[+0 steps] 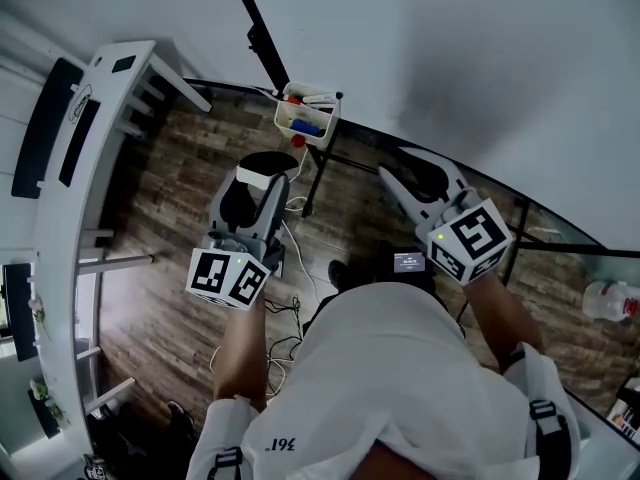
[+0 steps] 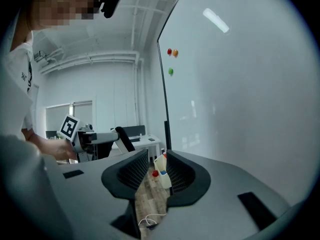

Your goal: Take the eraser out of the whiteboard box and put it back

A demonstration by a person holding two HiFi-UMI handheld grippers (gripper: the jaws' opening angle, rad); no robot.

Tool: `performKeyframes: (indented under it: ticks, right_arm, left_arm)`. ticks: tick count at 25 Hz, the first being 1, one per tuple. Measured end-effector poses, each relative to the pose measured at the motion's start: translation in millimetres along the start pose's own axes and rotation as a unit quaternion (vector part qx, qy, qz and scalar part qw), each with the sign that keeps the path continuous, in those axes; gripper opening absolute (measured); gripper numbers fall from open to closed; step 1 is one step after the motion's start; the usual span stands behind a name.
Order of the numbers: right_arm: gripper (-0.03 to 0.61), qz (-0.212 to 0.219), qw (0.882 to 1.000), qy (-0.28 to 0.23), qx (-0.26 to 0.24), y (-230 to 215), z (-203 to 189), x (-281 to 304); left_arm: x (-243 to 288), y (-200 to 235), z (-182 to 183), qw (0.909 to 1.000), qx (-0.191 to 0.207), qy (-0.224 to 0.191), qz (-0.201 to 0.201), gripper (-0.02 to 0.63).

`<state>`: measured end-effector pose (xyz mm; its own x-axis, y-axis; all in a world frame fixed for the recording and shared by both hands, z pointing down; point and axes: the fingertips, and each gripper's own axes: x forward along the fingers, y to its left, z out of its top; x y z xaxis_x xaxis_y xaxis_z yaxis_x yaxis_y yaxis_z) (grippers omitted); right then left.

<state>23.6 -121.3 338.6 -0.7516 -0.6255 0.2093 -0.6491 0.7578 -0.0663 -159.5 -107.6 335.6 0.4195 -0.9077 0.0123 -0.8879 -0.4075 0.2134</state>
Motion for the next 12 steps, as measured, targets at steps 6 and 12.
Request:
performKeyframes:
  ticks: [6, 12]
  right_arm:
    - [0.130, -0.001, 1.000, 0.007, 0.009, 2.5, -7.8, -4.6]
    - [0.129, -0.003, 1.000, 0.015, 0.019, 6.3, -17.2, -9.0]
  left_arm:
    - [-14.1, 0.7, -14.9, 0.9999, -0.006, 0.010, 0.006, 0.273]
    - [-26.4, -1.9, -25.4, 0.9997, -0.014, 0.016, 0.011, 0.273]
